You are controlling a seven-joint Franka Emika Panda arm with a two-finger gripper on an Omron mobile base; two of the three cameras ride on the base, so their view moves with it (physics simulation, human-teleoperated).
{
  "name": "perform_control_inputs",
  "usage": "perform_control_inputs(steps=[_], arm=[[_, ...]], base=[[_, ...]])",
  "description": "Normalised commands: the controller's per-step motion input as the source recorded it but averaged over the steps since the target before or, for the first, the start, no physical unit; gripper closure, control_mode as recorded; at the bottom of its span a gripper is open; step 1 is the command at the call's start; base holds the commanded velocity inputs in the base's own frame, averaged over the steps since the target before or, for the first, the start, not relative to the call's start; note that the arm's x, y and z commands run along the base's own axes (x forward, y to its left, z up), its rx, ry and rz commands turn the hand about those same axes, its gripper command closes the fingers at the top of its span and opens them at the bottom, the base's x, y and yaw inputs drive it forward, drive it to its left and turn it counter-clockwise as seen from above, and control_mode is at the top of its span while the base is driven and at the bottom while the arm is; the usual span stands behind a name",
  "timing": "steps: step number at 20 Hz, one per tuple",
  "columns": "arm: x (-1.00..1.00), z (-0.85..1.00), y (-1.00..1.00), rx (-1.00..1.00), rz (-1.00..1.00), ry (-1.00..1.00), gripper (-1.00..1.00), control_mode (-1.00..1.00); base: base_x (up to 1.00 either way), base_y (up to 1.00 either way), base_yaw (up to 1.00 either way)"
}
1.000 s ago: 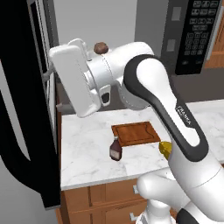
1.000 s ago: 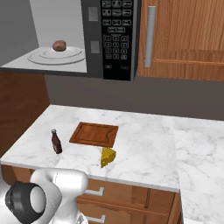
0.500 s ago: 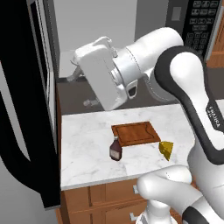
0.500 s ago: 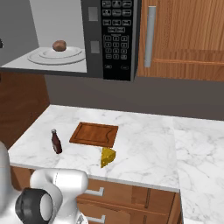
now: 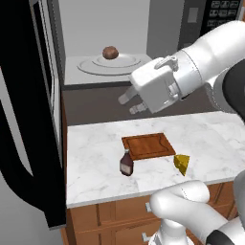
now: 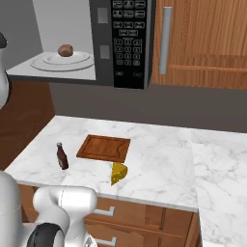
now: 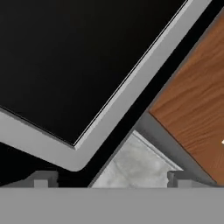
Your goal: Retrieve the reheated potato from the microwave, then place the potato, cheese, and condiment on the cutting board.
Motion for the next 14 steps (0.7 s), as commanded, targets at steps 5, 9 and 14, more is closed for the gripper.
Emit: perform_control_inputs(steps=[5, 9, 14], arm=[[-0.09, 0.09, -0.63, -0.05, 0.01, -0.37, -1.0, -1.0], [0.0, 0.08, -0.58, -0.01, -0.01, -0.29, -1.0, -1.0], [0.18, 0.08, -0.41, 0.0, -0.02, -0.18, -1.0, -1.0]], base=[[0.0, 0.0, 0.0], [0.0, 0.0, 0.0], [0.0, 0.0, 0.0]])
